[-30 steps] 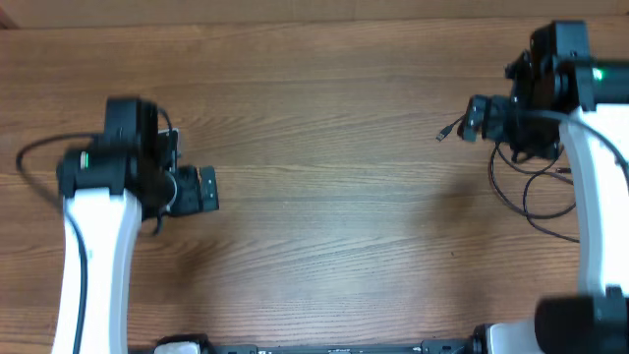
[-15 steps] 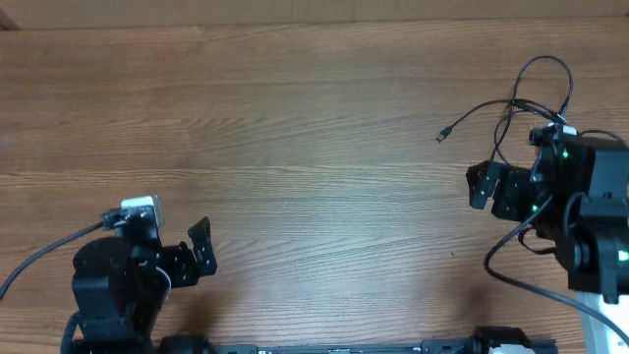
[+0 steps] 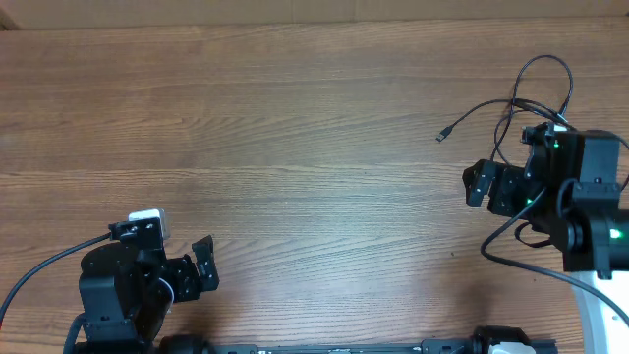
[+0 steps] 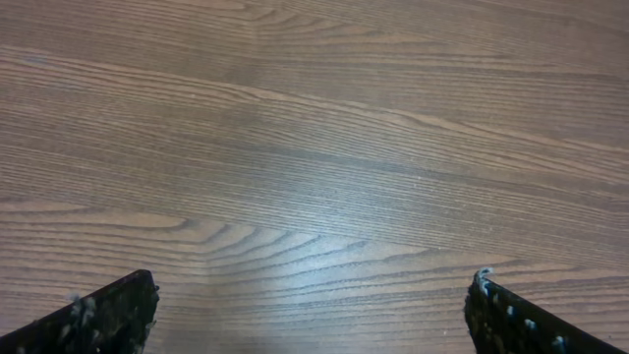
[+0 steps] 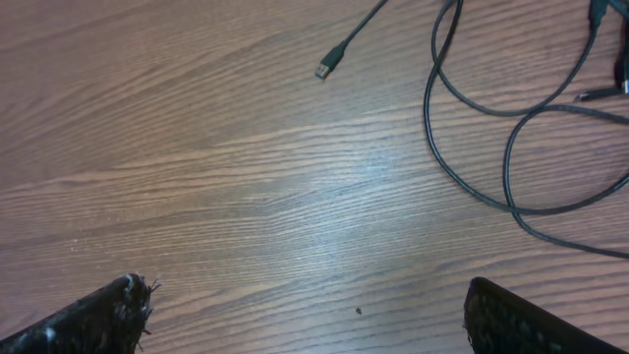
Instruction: Untangle cables
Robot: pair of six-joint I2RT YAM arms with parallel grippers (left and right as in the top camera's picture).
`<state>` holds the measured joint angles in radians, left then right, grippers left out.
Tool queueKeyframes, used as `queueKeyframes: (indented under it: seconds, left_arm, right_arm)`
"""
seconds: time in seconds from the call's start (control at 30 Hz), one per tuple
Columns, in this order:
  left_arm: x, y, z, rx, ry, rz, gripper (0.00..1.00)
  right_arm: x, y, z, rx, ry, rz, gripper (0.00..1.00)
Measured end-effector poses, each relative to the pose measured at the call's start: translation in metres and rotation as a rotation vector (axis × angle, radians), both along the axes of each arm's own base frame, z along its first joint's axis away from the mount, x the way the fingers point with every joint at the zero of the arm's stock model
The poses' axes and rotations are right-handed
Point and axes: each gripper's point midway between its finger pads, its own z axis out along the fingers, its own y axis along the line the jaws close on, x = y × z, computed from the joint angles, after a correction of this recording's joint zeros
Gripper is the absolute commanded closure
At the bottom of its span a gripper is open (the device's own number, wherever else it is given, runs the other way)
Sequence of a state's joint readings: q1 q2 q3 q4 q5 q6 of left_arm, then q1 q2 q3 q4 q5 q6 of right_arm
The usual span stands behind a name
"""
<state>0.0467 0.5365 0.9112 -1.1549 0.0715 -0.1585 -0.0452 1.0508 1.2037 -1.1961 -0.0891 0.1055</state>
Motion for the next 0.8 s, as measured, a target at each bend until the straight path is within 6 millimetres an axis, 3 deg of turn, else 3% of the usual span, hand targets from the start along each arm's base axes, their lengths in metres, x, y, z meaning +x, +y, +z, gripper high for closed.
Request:
queueKeyframes:
  seconds: [0.13,0.27,0.33,0.47,0.63,0.8]
  left_arm:
    - [0.000,0.000,0.000,0.000,0.002,0.000,0.00]
    - [0.000,0.000,-0.001,0.000,0.003,0.000,0.00]
    - [0.000,0.000,-0.001,0.000,0.005,0.000,0.01]
    - [0.000,0.000,-0.001,0.000,0.005,0.000,0.00]
    - [0.000,0.000,-0.002,0.000,0.006,0.000,0.00]
    - [0.000,0.000,-0.002,-0.001,0.006,0.000,0.00]
  right_arm:
    - [0.012,-0.001,0.009,-0.008,-0.074,0.000,0.00]
    - [0.027,0.001,0.059,-0.020,-0.391,0.008,0.00]
    - [0.022,0.002,0.075,-0.024,-0.504,0.011,0.00]
    - [-0.010,0.002,0.096,-0.038,-0.776,0.004,0.00]
    - [-0.028,0.001,0.073,-0.048,-0.965,-0.005,0.00]
    - [-0.029,0.001,0.051,-0.052,-1.104,-0.006,0.00]
